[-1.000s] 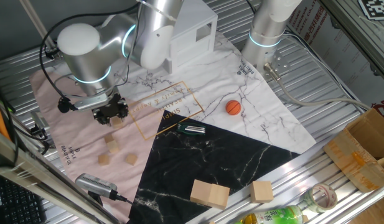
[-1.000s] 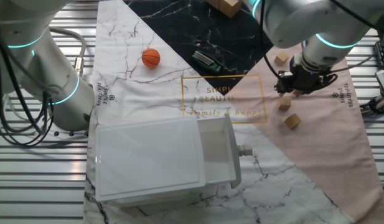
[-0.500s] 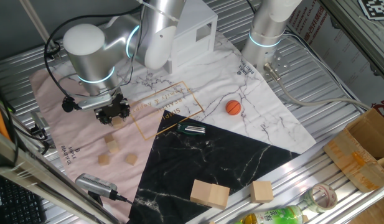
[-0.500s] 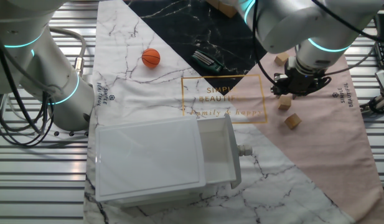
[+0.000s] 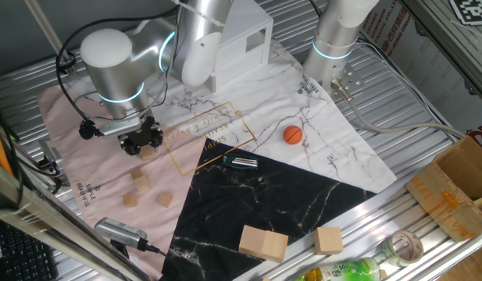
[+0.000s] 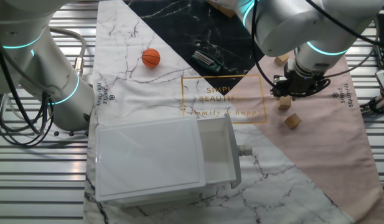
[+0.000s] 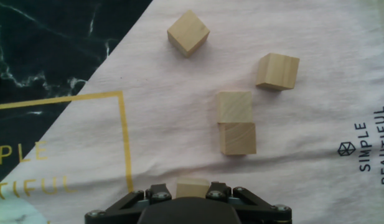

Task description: Stack the blocks into a pyramid shape

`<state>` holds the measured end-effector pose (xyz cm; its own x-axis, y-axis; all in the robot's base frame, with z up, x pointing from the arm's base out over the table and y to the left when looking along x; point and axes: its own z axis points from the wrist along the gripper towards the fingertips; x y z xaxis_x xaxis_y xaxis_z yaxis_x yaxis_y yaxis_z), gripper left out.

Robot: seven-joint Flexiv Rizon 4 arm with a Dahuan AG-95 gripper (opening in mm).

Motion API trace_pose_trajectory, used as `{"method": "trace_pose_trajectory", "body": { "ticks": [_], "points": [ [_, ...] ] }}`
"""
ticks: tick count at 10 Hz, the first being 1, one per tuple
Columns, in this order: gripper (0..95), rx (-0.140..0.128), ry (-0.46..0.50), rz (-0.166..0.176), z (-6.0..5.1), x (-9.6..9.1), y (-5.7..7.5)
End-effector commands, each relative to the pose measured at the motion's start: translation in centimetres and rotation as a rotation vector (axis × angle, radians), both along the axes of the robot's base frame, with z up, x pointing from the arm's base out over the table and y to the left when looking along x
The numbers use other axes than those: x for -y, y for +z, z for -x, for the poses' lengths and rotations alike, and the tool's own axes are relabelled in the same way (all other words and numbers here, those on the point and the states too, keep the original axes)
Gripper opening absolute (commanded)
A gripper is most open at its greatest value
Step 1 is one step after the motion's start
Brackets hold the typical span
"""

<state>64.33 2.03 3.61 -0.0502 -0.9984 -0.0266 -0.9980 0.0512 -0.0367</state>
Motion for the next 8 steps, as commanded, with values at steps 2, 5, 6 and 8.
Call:
{"method": "trace_pose_trajectory", "body": {
  "ticks": [2, 5, 6, 8],
  "points": [
    [38.0, 0.002, 0.002, 0.000, -0.04, 0.05, -0.19],
    [38.0, 0.004, 0.003, -0.004, -0.01, 0.28, -0.41],
    [38.0, 0.006, 0.004, -0.004, 0.01, 0.35, -0.48],
    [38.0, 0.007, 0.005, -0.004, 0.10, 0.54, -0.58]
  ]
}}
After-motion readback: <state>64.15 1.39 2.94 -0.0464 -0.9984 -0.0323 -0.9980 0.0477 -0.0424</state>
